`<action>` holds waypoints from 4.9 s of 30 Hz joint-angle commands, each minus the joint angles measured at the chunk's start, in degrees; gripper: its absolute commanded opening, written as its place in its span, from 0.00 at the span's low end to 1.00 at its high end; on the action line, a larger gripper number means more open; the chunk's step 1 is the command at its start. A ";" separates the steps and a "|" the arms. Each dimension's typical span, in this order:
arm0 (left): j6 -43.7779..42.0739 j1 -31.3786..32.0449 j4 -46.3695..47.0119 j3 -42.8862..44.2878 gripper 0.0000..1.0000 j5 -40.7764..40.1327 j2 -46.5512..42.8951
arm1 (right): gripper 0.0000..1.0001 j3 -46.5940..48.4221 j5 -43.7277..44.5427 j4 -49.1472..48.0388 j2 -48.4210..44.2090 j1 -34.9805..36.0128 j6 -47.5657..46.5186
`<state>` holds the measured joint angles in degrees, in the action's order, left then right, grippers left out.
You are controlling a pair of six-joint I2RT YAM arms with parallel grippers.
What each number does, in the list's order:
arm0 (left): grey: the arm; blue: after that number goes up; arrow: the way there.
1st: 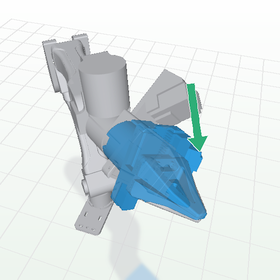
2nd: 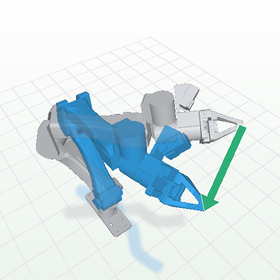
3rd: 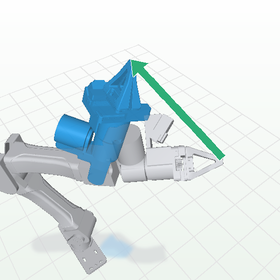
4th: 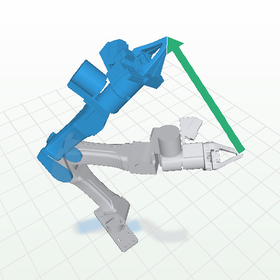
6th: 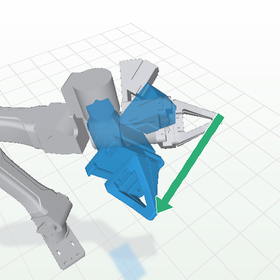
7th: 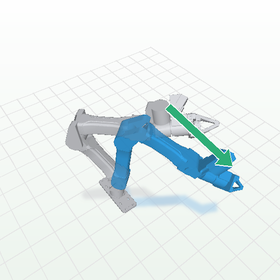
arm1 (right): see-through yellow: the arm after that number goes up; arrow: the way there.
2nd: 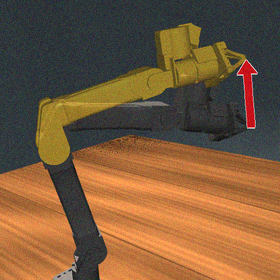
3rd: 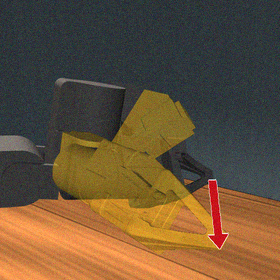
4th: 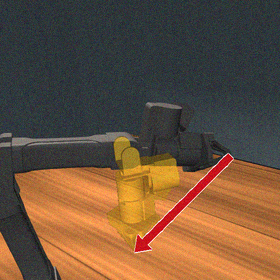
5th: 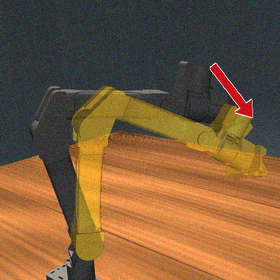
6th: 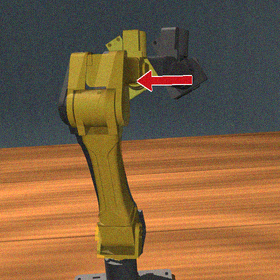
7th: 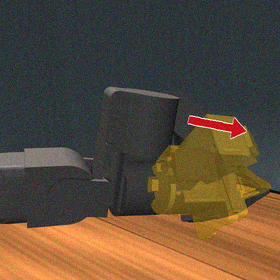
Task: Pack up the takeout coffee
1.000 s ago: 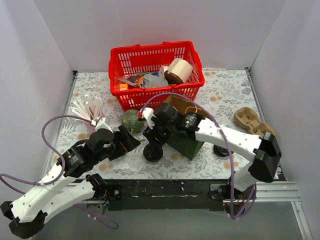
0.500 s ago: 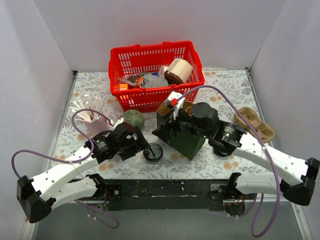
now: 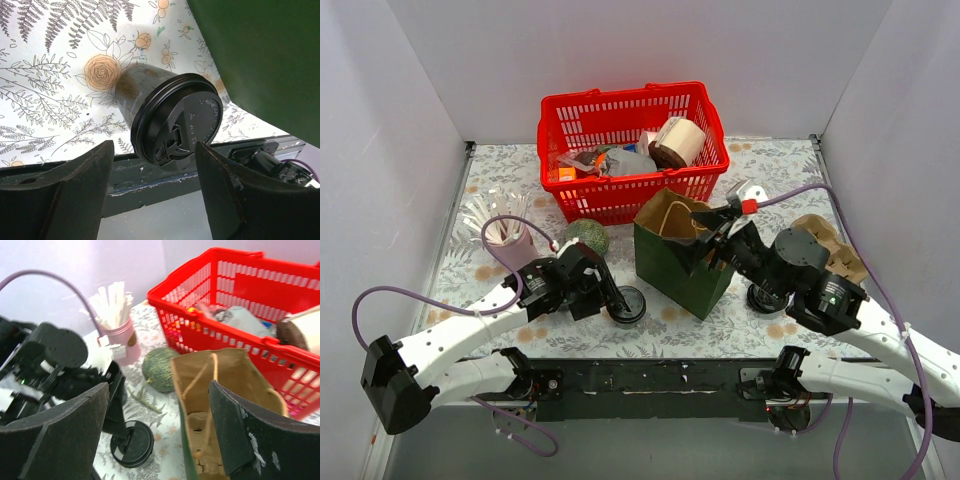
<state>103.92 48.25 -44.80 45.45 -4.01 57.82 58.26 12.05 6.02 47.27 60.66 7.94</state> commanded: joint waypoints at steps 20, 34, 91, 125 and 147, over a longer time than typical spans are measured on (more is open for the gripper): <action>-2.76 1.32 2.34 -0.63 0.45 3.66 3.70 | 0.87 -2.01 21.17 3.82 -5.96 -0.02 1.72; -1.44 1.41 -0.28 -0.89 0.42 2.35 3.61 | 0.87 -2.54 22.75 4.70 -6.22 -0.02 2.16; -6.89 1.32 -1.96 5.18 0.00 -1.17 0.01 | 0.81 2.55 -35.11 7.50 -2.83 0.24 -16.63; -4.95 1.23 -3.81 1.04 0.00 -6.36 -7.11 | 0.87 1.33 11.31 45.90 30.86 33.02 -17.14; -5.83 1.23 -3.89 2.97 0.00 -8.03 -6.41 | 0.63 -9.21 16.86 42.68 28.94 34.35 -35.54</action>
<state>99.02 49.36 -48.05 46.24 -10.57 51.70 49.80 25.50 51.24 78.52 95.00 -25.85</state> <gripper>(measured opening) 0.209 0.663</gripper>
